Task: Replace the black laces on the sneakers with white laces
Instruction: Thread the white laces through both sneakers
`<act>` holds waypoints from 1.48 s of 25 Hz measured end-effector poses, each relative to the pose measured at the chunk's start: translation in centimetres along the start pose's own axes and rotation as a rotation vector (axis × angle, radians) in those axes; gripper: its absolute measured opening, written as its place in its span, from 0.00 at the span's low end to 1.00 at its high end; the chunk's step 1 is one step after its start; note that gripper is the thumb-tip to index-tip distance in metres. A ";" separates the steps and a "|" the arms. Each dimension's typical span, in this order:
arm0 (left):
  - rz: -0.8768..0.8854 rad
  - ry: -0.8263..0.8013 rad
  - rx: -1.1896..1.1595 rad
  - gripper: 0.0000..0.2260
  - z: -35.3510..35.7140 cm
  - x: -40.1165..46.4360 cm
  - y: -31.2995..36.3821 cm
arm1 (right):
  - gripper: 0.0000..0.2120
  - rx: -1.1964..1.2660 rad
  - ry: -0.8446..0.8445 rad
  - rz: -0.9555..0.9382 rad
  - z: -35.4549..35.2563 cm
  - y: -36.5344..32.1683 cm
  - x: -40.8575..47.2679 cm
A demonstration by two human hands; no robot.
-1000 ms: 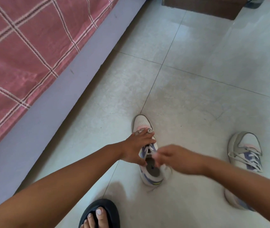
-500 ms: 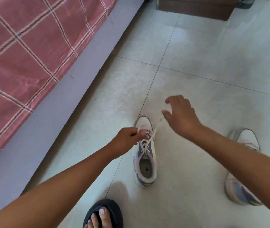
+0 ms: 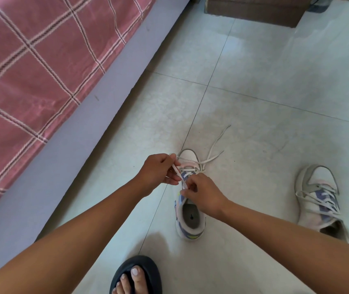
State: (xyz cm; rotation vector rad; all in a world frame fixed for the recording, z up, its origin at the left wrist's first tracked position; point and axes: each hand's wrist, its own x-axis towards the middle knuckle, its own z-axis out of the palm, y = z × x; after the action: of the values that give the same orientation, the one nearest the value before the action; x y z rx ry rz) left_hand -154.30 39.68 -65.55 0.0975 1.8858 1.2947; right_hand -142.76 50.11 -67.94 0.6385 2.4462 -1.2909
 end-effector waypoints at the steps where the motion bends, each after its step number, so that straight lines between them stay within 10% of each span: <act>1: 0.009 0.013 0.030 0.15 -0.1 0.0 0.1 | 0.13 0.124 -0.010 0.014 -0.2 0.1 -0.1; 4: 0.009 -0.011 0.056 0.15 -0.2 -0.5 -0.3 | 0.07 0.605 -0.076 0.084 -1.3 1.0 -0.4; 9: 0.037 -0.115 -0.030 0.17 -0.7 -0.9 -0.1 | 0.15 0.423 -0.161 0.042 -1.3 1.2 -0.2; 14: 0.020 -0.146 -0.038 0.20 -0.6 -0.8 0.0 | 0.05 0.973 -0.047 0.200 -1.6 1.0 0.2; 19: 0.169 -0.124 0.063 0.14 1.0 -0.2 0.0 | 0.12 0.416 -0.210 0.042 -1.1 1.1 0.4; 23: 0.133 -0.289 0.278 0.13 2.6 -0.3 -1.8 | 0.12 0.592 -0.189 0.058 -1.4 0.7 0.2; 30: 0.320 -0.043 0.789 0.22 -2.3 -1.4 -2.4 | 0.07 0.974 -0.178 0.339 -1.4 1.8 0.6; 35: -0.105 -0.597 1.121 0.19 -3.5 -3.7 -2.9 | 0.08 1.065 -0.109 0.458 -1.1 1.3 1.1; 37: -0.049 -0.553 1.175 0.14 -2.7 -3.1 -2.8 | 0.13 0.799 -0.036 0.304 -1.1 1.2 1.1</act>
State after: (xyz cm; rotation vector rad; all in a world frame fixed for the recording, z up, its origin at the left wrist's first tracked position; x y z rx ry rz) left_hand -153.07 34.84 -65.71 0.8959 1.8597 -0.0469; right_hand -143.13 51.90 -68.70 1.0983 1.6417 -2.0911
